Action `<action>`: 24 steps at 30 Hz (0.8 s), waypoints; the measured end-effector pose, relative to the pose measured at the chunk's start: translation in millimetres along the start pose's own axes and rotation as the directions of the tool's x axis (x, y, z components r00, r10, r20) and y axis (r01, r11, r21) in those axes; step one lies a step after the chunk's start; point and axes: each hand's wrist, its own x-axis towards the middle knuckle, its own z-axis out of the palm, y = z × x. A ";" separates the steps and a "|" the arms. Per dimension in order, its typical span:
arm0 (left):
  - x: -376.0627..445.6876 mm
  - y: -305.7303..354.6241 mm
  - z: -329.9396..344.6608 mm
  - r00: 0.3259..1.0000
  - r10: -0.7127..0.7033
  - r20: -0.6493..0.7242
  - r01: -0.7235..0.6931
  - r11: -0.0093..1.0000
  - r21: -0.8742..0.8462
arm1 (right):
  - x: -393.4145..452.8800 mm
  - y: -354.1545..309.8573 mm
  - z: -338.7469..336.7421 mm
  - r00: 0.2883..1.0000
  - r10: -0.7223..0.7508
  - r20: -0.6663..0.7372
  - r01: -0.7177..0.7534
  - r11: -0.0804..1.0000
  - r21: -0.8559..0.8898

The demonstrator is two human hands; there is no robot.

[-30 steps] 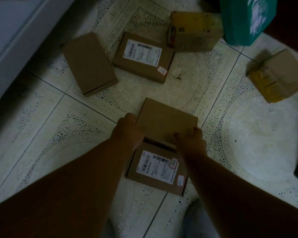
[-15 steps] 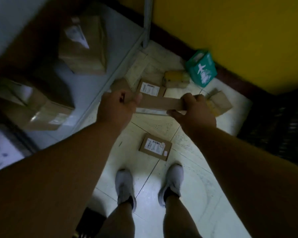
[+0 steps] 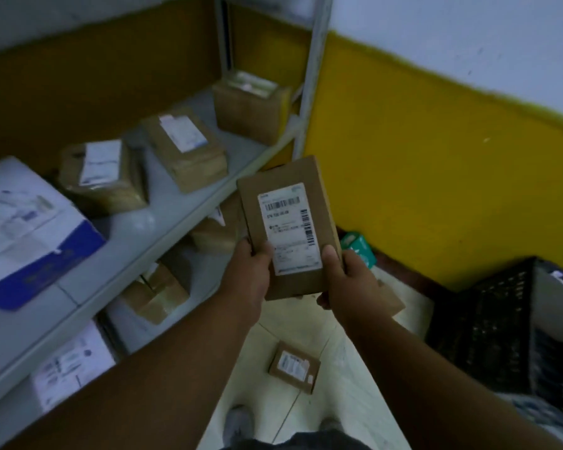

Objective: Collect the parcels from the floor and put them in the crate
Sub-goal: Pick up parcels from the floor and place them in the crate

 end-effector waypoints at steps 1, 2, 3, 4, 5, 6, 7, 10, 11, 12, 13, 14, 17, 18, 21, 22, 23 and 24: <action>-8.0 8.7 -3.7 0.999 0.023 -0.026 -0.024 1.000 -0.020 | -4.3 -5.3 -1.5 1.000 -0.011 -0.003 0.011 1.000 -0.007; -16.4 18.6 -7.5 0.997 0.057 -0.050 -0.059 0.998 -0.029 | -7.8 -10.9 -3.8 1.000 -0.028 -0.004 0.028 0.999 -0.024; -24.4 28.0 -11.2 0.991 0.112 -0.070 -0.114 0.993 -0.027 | -11.8 -17.3 -6.1 0.998 -0.061 0.005 0.061 0.997 -0.045; -32.4 36.5 -14.2 0.979 0.178 -0.095 -0.180 0.984 -0.013 | -15.6 -24.6 -8.5 0.994 -0.103 0.023 0.104 0.993 -0.055; -42.3 44.5 -15.8 0.963 0.236 -0.128 -0.235 0.972 0.015 | -20.4 -32.9 -11.4 0.989 -0.144 0.043 0.146 0.988 -0.048; -52.2 50.4 -16.4 0.945 0.282 -0.164 -0.276 0.959 0.060 | -24.5 -40.2 -14.4 0.981 -0.185 0.061 0.187 0.982 -0.027; -62.2 55.0 -15.3 0.926 0.321 -0.200 -0.307 0.947 0.097 | -28.0 -46.4 -18.4 0.972 -0.222 0.077 0.222 0.975 0.001; -99.6 55.9 -3.3 0.876 0.399 -0.270 -0.382 0.917 0.113 | -40.5 -58.7 -38.8 0.944 -0.307 0.118 0.297 0.950 0.094; -114.0 53.9 4.0 0.855 0.425 -0.297 -0.405 0.905 0.129 | -45.3 -60.6 -47.8 0.930 -0.341 0.137 0.327 0.938 0.111; -129.1 51.0 11.9 0.834 0.441 -0.331 -0.417 0.898 0.142 | -48.1 -60.2 -55.9 0.915 -0.370 0.159 0.354 0.928 0.120; -143.2 45.2 19.7 0.816 0.445 -0.368 -0.422 0.895 0.148 | -51.9 -58.9 -63.7 0.902 -0.392 0.181 0.374 0.919 0.128; -159.1 38.8 26.7 0.795 0.445 -0.412 -0.426 0.893 0.143 | -56.8 -57.8 -69.7 0.890 -0.409 0.201 0.388 0.912 0.135; -203.9 20.7 33.1 0.707 0.468 -0.530 -0.445 0.877 0.181 | -76.9 -57.2 -73.5 0.842 -0.487 0.234 0.465 0.873 0.146; -217.5 16.3 29.0 0.675 0.474 -0.565 -0.445 0.873 0.202 | -86.0 -56.5 -69.6 0.825 -0.505 0.251 0.488 0.863 0.131; -254.7 2.7 0.1 0.608 0.458 -0.648 -0.421 0.878 0.225 | -128.1 -51.1 -50.2 0.776 -0.546 0.315 0.530 0.836 0.142; -267.2 -2.5 -11.3 0.588 0.447 -0.674 -0.413 0.882 0.226 | -143.1 -48.8 -43.4 0.759 -0.563 0.327 0.542 0.824 0.161; -279.0 -8.1 -22.0 0.567 0.436 -0.700 -0.404 0.887 0.225 | -159.0 -48.3 -38.6 0.739 -0.580 0.343 0.553 0.813 0.182; -291.4 -13.5 -31.4 0.545 0.427 -0.721 -0.403 0.888 0.222 | -174.3 -49.0 -34.3 0.717 -0.592 0.368 0.559 0.804 0.204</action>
